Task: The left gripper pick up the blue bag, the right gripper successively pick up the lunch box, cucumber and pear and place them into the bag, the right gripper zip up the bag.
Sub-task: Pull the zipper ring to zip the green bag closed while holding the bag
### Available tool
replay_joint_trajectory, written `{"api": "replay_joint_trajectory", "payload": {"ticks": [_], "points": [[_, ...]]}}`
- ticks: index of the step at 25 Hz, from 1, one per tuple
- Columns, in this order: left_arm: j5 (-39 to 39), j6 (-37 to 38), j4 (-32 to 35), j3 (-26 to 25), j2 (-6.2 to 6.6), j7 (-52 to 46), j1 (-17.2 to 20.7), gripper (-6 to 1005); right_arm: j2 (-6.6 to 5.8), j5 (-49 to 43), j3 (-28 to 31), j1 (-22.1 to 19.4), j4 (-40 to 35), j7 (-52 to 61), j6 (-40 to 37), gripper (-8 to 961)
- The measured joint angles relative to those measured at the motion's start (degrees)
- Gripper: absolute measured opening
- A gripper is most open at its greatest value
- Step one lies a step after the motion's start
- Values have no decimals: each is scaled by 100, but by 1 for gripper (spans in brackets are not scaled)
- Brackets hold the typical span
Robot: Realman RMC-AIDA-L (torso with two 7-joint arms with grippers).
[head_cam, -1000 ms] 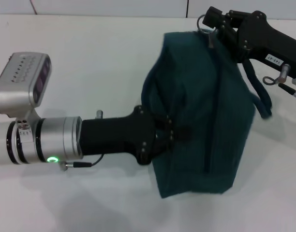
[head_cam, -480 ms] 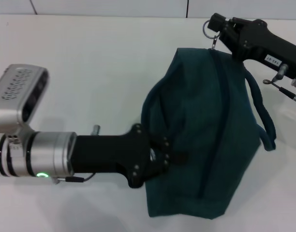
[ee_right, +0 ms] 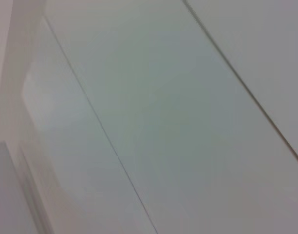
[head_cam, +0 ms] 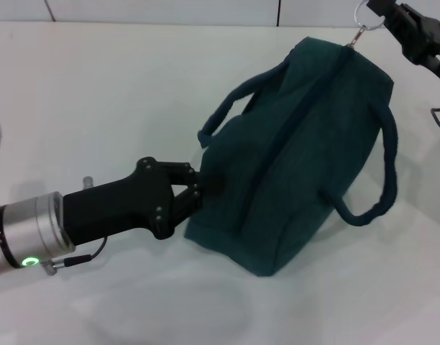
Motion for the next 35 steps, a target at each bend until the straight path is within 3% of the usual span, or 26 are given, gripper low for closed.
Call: {"api": "replay_joint_trajectory", "payload": {"ticks": [8,11,15,22,25,27,35], "points": [[-143,-41,-2,-198,-24,-7,41,220,-1,33,-130,16,4,101,5,83],[-528,-24,56,-207,-39,-144,109,336,0,42,-148,13,5,107,25,84],[-512,-29,700,-197,4,-966,101,471,-1,48,-134,6,83,110,73,86],[109,-257,2634,-189,104,-3402,-291,601,0,107,-119,7,158,128,81,89],[846,-407,3607,-163,26,-4568,-603,657,0,171,-122,0,158,128,120,90],[1235,-449,4149,-28,-28,-5157,-790,853,-1,202,-125,-2,158,128,149,91],[2450,-768,6650,1380,-11,-7965,-1237,886,0,214,-141,7,156,149,334,94]]}}
